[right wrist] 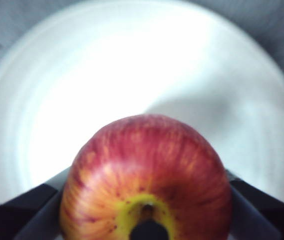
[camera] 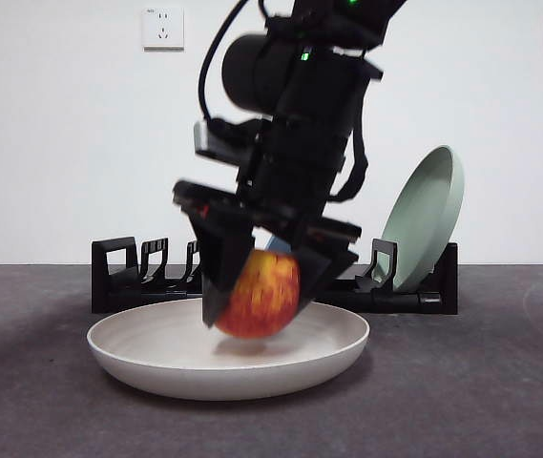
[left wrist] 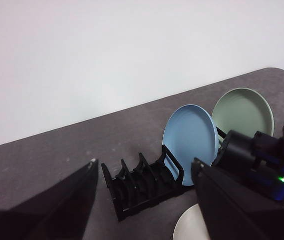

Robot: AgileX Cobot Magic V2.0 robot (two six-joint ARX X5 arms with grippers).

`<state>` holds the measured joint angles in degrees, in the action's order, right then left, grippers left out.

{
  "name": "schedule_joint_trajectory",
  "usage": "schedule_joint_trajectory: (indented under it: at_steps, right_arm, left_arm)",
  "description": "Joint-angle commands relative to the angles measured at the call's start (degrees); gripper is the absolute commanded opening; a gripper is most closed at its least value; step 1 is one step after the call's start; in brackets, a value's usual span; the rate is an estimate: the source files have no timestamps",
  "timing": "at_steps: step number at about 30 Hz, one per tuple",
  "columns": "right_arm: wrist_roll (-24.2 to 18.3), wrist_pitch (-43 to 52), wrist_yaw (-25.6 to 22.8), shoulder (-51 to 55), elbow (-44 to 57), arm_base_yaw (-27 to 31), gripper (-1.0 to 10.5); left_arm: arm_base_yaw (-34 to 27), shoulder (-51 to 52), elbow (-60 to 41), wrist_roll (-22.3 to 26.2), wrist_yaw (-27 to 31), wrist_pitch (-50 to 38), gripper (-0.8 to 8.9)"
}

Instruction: Take the yellow plate from the plate rack,put the plate on the table,take the apple from the table,put the apple in the plate

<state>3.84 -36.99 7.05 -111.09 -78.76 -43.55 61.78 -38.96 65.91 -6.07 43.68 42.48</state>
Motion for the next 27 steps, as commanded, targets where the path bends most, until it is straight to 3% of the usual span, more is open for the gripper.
schedule_joint_trajectory:
  at_steps: [1,18,24,27]
  right_arm:
    - [0.1,0.5,-0.1,-0.7,-0.3,-0.2,-0.1]
    - [-1.0,0.1,-2.3,-3.9,-0.3,-1.7,0.3]
    - [-0.7,0.0,-3.0,-3.9,-0.3,-2.3,5.0]
    - [-0.7,0.1,-3.0,-3.9,-0.3,-2.4,5.4]
  left_arm:
    - [0.0,0.1,-0.2,-0.2,0.2,0.7,3.14]
    - [0.0,0.1,-0.2,-0.2,0.2,1.8,3.14]
    - [0.0,0.1,-0.2,-0.4,0.2,4.4,3.14]
    - [0.0,0.1,-0.2,-0.4,0.2,4.7,3.14]
